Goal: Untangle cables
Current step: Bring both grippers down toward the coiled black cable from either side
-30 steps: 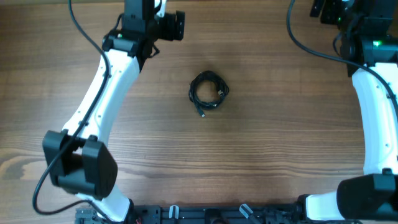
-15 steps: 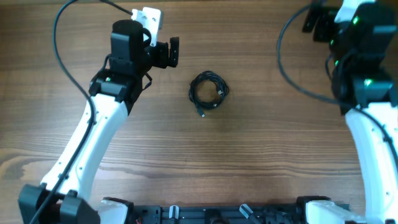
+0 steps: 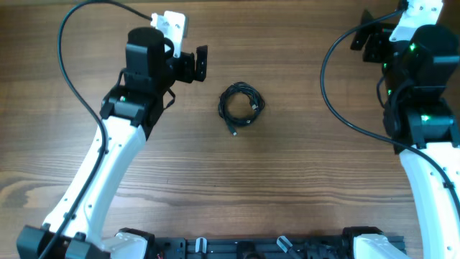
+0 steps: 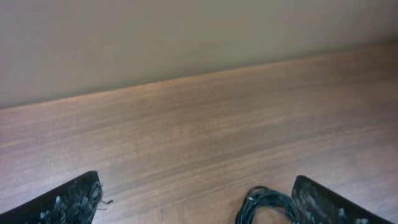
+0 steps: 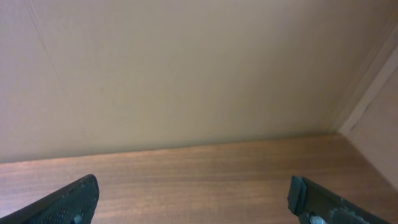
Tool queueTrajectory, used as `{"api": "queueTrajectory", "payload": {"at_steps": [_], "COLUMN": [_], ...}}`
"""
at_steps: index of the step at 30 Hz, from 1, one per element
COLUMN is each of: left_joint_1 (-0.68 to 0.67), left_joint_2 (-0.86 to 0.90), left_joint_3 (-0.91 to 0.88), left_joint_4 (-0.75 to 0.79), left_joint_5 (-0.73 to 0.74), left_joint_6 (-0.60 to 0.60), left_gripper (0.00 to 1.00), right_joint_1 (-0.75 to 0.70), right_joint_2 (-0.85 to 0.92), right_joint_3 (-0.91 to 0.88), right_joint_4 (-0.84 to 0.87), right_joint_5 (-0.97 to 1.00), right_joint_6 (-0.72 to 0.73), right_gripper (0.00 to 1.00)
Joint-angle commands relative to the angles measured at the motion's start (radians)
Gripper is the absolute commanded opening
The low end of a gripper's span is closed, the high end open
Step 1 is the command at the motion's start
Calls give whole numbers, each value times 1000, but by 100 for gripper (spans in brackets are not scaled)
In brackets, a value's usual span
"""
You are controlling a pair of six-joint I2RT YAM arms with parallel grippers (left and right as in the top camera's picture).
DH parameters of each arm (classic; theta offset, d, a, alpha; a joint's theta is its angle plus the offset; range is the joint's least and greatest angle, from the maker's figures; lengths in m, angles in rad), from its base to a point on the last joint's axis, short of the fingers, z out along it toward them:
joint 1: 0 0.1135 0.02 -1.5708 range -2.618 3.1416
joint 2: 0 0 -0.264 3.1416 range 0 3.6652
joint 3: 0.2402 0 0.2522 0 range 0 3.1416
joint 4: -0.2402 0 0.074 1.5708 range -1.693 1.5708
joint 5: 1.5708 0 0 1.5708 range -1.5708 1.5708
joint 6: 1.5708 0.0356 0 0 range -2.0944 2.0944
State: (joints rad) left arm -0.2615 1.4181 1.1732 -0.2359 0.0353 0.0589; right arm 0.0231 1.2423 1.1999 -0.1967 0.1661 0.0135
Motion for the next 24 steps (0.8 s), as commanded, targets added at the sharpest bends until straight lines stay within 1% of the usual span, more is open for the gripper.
{"api": "queueTrajectory", "payload": {"at_steps": [1, 5, 10, 12, 16, 18, 21, 23, 24], "left_joint_1": [-3, -3, -3, -3, -3, -3, -3, -3, -3], "left_joint_2": [-83, -144, -164, -164, -163, -162, -162, -162, -162], "left_joint_3": [-115, -229, -255, -255, -255, -255, -255, -255, -255], "left_joint_4": [63, 156, 186, 192, 196, 196, 195, 192, 190], "left_joint_5": [7, 3, 0, 0, 1, 0, 0, 1, 2], "left_joint_6": [1, 1, 0, -34, -147, -172, -174, -209, -246], "left_gripper": [99, 100, 100, 100, 100, 100, 100, 100, 100], "right_joint_1": [13, 27, 31, 40, 55, 58, 58, 58, 58], "right_joint_2": [-44, -79, -90, -90, -88, -84, -72, -63, -59], "right_joint_3": [-77, -120, -125, -125, -125, -125, -125, -125, -125], "right_joint_4": [37, 75, 77, 77, 83, 67, 7, -19, -31], "right_joint_5": [23, 68, 63, 63, 63, 63, 63, 64, 62], "right_joint_6": [19, 13, 16, 21, 43, 57, 96, 119, 132], "right_gripper": [100, 100, 100, 100, 100, 100, 100, 100, 100]}}
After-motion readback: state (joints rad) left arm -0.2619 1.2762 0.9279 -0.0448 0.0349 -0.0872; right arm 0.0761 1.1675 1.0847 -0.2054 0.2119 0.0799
